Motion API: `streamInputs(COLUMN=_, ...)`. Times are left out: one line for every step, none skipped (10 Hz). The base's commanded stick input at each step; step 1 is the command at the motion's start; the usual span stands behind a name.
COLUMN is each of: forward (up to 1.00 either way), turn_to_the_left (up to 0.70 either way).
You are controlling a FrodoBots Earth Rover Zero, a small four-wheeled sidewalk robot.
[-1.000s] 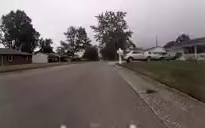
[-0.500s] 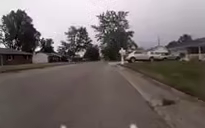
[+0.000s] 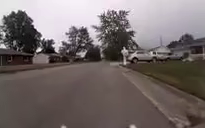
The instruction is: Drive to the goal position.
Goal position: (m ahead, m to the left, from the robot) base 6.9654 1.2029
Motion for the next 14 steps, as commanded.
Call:
streamInputs(forward=1.0, turn_to_the_left=-0.08)
streamInputs(forward=1.0, turn_to_the_left=-0.29)
streamInputs(forward=1.0, turn_to_the_left=-0.19)
streamInputs(forward=1.0, turn_to_the_left=0.0)
streamInputs(forward=1.0, turn_to_the_left=0.0)
streamInputs(forward=1.0, turn_to_the_left=0.0)
streamInputs(forward=1.0, turn_to_the_left=0.0)
streamInputs(forward=1.0, turn_to_the_left=0.0)
streamInputs(forward=1.0, turn_to_the_left=0.0)
streamInputs(forward=1.0, turn_to_the_left=0.0)
streamInputs(forward=1.0, turn_to_the_left=0.0)
streamInputs(forward=1.0, turn_to_the_left=0.0)
streamInputs(forward=1.0, turn_to_the_left=0.0)
streamInputs(forward=1.0, turn_to_the_left=-0.08)
